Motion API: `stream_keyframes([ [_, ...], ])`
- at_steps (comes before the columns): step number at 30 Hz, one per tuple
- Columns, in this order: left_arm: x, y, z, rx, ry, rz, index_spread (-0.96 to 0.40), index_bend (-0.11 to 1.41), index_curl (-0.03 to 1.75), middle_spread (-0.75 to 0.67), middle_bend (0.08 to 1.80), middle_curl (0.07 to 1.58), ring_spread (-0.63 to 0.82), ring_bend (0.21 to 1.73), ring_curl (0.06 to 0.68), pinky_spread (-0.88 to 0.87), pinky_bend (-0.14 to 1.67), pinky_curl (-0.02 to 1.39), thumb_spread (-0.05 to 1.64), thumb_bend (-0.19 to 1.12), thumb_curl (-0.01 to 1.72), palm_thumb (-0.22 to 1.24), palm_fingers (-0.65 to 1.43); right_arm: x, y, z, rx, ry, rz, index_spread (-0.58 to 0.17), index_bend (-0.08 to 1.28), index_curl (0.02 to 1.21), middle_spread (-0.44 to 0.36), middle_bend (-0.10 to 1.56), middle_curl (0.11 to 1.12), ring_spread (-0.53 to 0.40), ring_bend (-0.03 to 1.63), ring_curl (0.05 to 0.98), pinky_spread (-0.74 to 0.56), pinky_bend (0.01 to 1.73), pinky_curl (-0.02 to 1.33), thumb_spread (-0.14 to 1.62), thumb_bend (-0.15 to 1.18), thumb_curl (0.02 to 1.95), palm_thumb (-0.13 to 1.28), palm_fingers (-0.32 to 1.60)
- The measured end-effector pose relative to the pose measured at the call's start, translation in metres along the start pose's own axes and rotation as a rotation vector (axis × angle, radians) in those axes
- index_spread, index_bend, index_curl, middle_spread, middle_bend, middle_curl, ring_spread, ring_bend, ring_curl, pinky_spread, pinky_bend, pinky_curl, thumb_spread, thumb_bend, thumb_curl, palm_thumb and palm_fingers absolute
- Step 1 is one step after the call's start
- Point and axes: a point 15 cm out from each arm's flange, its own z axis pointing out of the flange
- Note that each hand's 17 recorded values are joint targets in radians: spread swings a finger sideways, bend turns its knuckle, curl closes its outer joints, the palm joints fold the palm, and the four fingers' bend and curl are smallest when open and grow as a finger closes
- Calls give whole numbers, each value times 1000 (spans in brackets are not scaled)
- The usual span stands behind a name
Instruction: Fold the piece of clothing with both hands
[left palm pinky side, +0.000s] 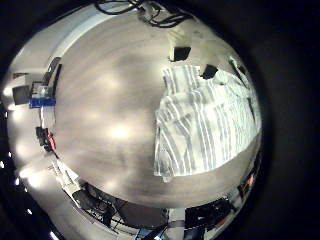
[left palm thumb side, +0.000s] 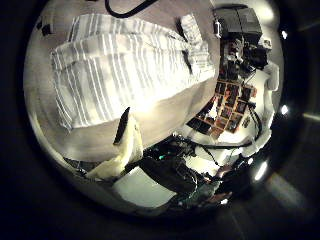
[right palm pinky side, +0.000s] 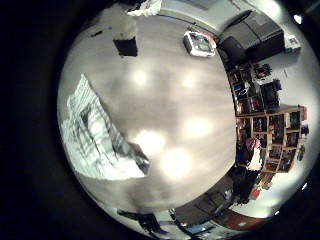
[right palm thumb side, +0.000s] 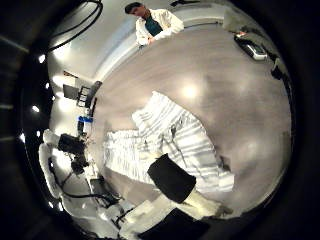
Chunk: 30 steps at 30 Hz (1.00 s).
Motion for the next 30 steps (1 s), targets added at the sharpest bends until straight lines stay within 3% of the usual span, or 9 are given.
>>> stream_keyframes([
  [3,18,3,19,-21,0,27,-59,183,650,241,173,435,342,698,293,455,360,489,1137,-24,365,416,11,19,24,14,-104,-11,44,-282,171,421,-17,588,455,-30,1033,403,273,982,542,1241,-40,306,237,96],
  [6,21,2,48,-31,4,29,-49,185,611,245,172,411,356,682,283,464,346,469,1148,-24,355,400,27,24,30,31,-143,-13,57,-252,167,402,11,589,446,1,1010,385,300,963,523,1215,-33,297,194,107],
  [11,17,-9,90,15,6,9,-48,185,559,228,177,382,359,666,271,457,324,439,1155,-20,347,395,64,27,45,69,-225,-21,75,-206,170,383,41,577,432,31,981,365,334,950,498,1182,-24,290,165,124],
  [15,18,-7,113,-5,15,-6,-49,186,527,220,171,362,360,652,262,448,319,424,1158,-19,343,396,81,31,57,90,-274,-28,89,-185,174,373,50,563,422,44,960,351,348,942,480,1164,-23,290,158,140],
  [21,19,-7,114,-8,15,-9,-49,188,493,216,170,337,362,636,253,440,310,407,1161,-20,338,392,93,26,59,114,-312,-30,87,-168,180,368,55,548,413,49,951,336,346,929,454,1149,-20,291,160,188],
  [30,18,-7,111,-4,3,-11,-44,188,459,214,170,312,364,623,245,436,305,389,1167,-19,332,386,106,24,57,132,-323,-29,80,-184,216,392,-7,625,439,-80,1040,346,199,901,418,1136,-18,304,212,442],
])
